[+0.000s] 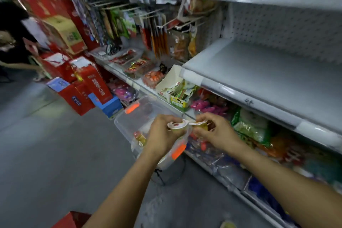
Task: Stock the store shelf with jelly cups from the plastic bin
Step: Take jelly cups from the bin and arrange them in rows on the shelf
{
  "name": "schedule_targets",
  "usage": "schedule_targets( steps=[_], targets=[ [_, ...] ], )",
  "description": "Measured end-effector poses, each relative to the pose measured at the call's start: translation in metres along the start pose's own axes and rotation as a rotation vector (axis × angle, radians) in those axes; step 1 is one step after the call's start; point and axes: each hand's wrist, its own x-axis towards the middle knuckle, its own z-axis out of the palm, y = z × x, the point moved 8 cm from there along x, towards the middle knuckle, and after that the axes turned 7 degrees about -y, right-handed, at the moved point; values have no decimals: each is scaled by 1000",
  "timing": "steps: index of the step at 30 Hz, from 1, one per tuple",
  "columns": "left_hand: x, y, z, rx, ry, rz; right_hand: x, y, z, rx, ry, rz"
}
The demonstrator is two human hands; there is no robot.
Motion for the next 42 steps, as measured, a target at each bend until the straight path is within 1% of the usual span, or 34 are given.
schedule_targets(
  steps=[4,11,13,16,22,28,34,38,42],
  targets=[
    [-12,69,17,21,-47,92,-58,-30,-68,-59,153,-3],
    [-32,188,75,40,-123,246,-171,-48,-181,-85,337,30],
    [-43,222,101,35,-165,270,-211,-49,-213,-123,385,40],
    [-69,273,145,-51,-217,296,-276,-45,-257,-159,426,57],
    [-142,384,242,-90,-298,420,-413,-32,-342,-174,527,90],
    [-203,484,321,-107,-335,510,-523,-19,-420,-173,586,71],
    [-234,555,371,-119,-348,557,-597,-16,-485,-173,648,61],
    [-239,604,389,-169,-368,614,-626,-23,-530,-180,739,4],
    [-229,639,401,-163,-390,649,-645,-30,-575,-180,829,-37]
  ],
)
